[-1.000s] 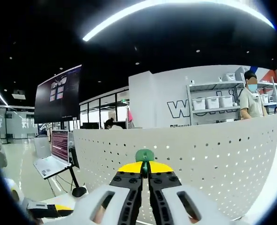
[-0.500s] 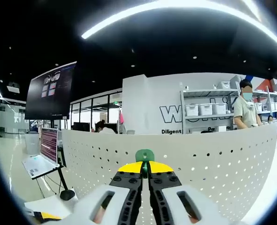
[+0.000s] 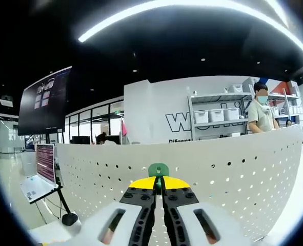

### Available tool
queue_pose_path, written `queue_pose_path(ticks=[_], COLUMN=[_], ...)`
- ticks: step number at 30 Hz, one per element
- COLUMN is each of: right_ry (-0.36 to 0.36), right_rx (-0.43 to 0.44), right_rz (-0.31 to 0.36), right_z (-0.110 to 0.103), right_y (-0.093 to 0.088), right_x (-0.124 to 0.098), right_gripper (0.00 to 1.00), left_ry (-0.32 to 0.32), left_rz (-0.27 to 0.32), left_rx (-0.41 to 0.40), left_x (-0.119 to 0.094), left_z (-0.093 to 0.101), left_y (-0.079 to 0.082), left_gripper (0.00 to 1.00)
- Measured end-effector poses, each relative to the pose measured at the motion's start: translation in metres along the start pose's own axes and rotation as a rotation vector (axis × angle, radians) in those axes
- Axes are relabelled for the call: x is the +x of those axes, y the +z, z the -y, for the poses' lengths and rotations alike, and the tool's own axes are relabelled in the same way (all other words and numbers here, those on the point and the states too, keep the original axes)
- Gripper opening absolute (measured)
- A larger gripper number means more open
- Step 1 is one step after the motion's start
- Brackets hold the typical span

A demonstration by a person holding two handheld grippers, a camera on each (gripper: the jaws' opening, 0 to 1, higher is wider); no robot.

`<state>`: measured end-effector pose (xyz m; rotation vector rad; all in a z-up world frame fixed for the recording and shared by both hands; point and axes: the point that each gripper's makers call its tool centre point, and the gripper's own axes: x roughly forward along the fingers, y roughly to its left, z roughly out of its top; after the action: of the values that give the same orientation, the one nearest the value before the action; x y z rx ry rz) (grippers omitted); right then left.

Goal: Insert the hook assembly into the mounting plate slot until the hook locks in place.

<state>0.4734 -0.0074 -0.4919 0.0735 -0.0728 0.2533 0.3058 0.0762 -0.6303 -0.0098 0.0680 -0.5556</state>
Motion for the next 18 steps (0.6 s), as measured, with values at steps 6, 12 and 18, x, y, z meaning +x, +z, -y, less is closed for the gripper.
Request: queue_pose_path(ticks=[6,12,18], right_ry=[-0.003,0.009,0.015], right_rx=[-0.002,-0.008,-0.007], right_rz=[0.017,0.020,0.018], right_z=[-0.007,-0.014,-0.020], right_y=[0.002,0.001,-0.001], right_x=[0.006,0.013,0.020], right_gripper=[0.02,0.02,0.02], left_ry=[0.006,0.008,0.006], left_rz=[-0.002,-0.002,-0.009], left_rx=[-0.007,-0.016,-0.020], left_x=[-0.001,-0.002,-0.002], left_z=[-0.002,-0.003,-0.002], left_y=[-0.002,-0.004,-0.007], left_gripper=[0.80,0.80,0.80])
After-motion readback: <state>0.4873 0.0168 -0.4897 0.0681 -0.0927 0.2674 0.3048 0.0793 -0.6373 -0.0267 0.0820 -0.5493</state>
